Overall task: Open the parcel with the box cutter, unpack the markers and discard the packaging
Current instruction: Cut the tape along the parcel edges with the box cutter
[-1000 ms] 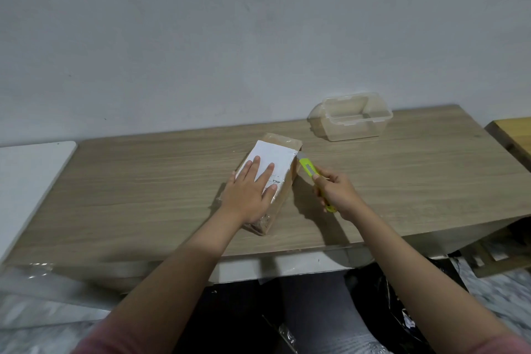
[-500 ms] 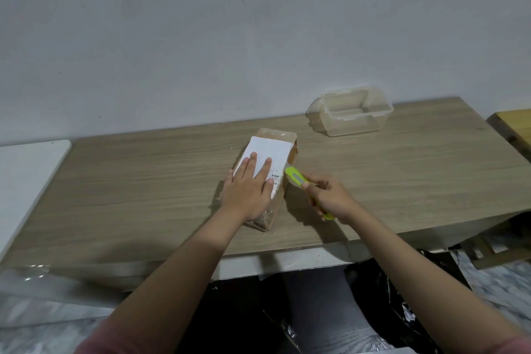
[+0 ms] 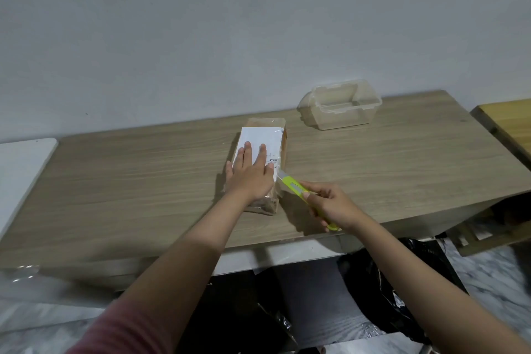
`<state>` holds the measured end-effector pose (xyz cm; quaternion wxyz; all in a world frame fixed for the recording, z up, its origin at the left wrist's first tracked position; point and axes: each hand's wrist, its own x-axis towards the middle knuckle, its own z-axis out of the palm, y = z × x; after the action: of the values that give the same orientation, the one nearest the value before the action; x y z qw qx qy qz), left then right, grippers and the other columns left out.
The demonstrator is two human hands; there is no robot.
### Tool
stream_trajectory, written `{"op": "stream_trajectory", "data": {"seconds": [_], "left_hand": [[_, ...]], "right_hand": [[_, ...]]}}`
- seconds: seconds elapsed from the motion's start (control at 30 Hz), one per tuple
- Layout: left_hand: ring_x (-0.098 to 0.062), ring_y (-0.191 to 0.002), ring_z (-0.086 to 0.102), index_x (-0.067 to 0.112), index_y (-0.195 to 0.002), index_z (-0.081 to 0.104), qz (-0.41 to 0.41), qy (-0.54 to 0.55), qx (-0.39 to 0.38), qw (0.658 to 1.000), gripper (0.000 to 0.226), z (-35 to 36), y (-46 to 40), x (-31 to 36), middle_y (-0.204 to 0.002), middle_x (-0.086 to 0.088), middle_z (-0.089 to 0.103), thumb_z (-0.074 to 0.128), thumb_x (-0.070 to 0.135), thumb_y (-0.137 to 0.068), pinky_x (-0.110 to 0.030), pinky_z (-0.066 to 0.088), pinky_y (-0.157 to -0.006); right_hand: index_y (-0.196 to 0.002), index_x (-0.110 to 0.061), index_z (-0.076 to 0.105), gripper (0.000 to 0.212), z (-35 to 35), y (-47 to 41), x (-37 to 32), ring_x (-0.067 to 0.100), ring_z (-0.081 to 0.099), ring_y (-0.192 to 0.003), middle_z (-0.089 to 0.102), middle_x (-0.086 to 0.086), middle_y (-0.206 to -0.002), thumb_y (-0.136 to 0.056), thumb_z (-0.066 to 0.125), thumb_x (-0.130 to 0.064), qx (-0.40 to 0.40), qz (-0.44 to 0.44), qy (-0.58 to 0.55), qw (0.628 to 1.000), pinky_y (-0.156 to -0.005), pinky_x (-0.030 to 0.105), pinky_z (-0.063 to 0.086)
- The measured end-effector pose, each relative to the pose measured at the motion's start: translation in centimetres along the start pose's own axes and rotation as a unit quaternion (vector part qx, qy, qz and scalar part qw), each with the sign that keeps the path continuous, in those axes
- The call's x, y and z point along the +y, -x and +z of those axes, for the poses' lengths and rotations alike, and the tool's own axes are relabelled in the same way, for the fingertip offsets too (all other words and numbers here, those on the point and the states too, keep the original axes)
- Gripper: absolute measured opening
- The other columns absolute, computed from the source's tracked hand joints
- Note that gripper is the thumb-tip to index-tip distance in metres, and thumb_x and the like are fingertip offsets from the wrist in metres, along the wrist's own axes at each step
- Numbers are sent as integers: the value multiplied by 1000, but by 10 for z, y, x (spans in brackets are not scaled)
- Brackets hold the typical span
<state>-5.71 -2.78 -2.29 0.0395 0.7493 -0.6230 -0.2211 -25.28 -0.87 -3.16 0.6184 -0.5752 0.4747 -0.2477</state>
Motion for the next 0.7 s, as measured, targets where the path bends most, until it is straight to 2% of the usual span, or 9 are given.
{"op": "stream_trajectory", "data": {"seconds": [0.13, 0.23, 0.5, 0.7], "left_hand": [[-17, -144, -23, 40, -149, 0, 37, 68, -76, 994, 69, -19, 3, -8, -157, -2, -23, 42, 34, -94, -46, -14, -114], [-19, -143, -25, 42, -148, 6, 71, 51, -107, 990, 71, -24, 8, -16, -156, -4, -26, 49, 32, -93, -44, -15, -114], [-18, -144, -22, 41, -148, 12, 67, 43, -73, 994, 70, -17, 5, -9, -157, -4, -23, 52, 29, -91, -44, -13, -114], [-19, -145, -19, 41, -148, 15, 63, 48, -59, 995, 71, -15, 6, -7, -158, -5, -20, 53, 28, -90, -46, -13, -114]], "right_hand": [[-126, -31, 55, 37, -6, -4, -6, 9, 37, -30, 47, 7, -56, -97, 47, -11, 10, 8, 3, 1000, -30, 18, 29], [-128, -31, 56, 37, -8, -7, -7, 10, 38, -31, 49, 5, -56, -97, 47, -13, -3, 17, 12, 1000, -33, 20, 30], [-127, -31, 56, 36, 1, 3, -6, 10, 37, -31, 45, 7, -57, -97, 47, -12, 19, 26, -16, 999, -32, 18, 30], [-128, -32, 55, 37, 9, 12, -4, 10, 38, -30, 44, 6, -56, -98, 45, -13, 26, 29, 10, 999, -34, 17, 31]]}}
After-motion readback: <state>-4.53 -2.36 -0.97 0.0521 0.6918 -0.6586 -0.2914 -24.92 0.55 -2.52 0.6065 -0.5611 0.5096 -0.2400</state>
